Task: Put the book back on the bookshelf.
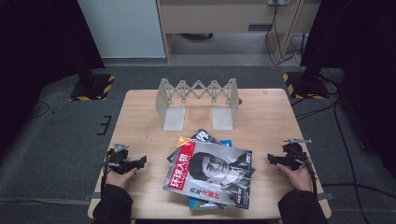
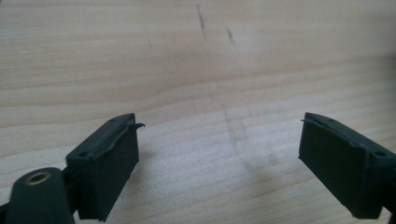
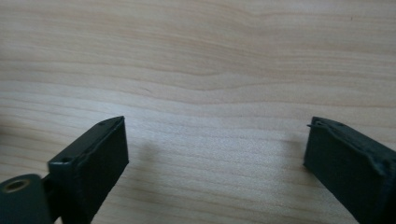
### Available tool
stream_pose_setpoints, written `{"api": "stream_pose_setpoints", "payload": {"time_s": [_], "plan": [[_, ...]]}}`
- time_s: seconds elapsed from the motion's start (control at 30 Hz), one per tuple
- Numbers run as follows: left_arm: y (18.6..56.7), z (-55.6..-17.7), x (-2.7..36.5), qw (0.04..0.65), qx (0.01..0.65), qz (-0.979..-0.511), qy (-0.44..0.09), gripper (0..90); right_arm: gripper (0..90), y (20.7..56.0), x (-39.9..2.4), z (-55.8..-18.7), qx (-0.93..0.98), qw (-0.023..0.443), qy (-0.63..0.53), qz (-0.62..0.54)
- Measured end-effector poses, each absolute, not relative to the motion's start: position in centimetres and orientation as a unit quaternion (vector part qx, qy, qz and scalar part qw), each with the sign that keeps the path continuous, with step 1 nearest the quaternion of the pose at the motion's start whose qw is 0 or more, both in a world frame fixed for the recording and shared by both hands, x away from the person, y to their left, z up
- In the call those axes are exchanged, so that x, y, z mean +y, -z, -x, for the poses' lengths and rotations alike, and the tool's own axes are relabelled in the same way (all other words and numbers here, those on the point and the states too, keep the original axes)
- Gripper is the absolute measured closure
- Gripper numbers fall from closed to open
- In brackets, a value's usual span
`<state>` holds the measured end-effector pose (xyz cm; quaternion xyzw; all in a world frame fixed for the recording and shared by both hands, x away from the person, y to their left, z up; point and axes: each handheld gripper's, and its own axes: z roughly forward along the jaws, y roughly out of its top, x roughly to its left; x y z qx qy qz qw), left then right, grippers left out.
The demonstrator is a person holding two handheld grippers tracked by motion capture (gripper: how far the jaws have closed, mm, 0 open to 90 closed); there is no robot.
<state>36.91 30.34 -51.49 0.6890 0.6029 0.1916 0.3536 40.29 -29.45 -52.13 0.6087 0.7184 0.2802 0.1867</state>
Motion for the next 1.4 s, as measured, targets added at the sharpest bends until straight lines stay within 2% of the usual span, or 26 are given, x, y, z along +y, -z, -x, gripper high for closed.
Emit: {"api": "stream_pose_setpoints", "payload": {"time_s": [0.8,1.4], "plan": [[48.4,-34.9,28.6,0.411,0.563,-0.696,-0.171,16.1,5.5,47.1,-26.5,-38.1,0.704,0.185,-0.367,-0.579],[47.0,-33.3,25.9,0.443,0.522,-0.713,-0.151,17.1,5.9,45.8,-25.0,-37.4,0.716,0.174,-0.397,-0.547]]}}
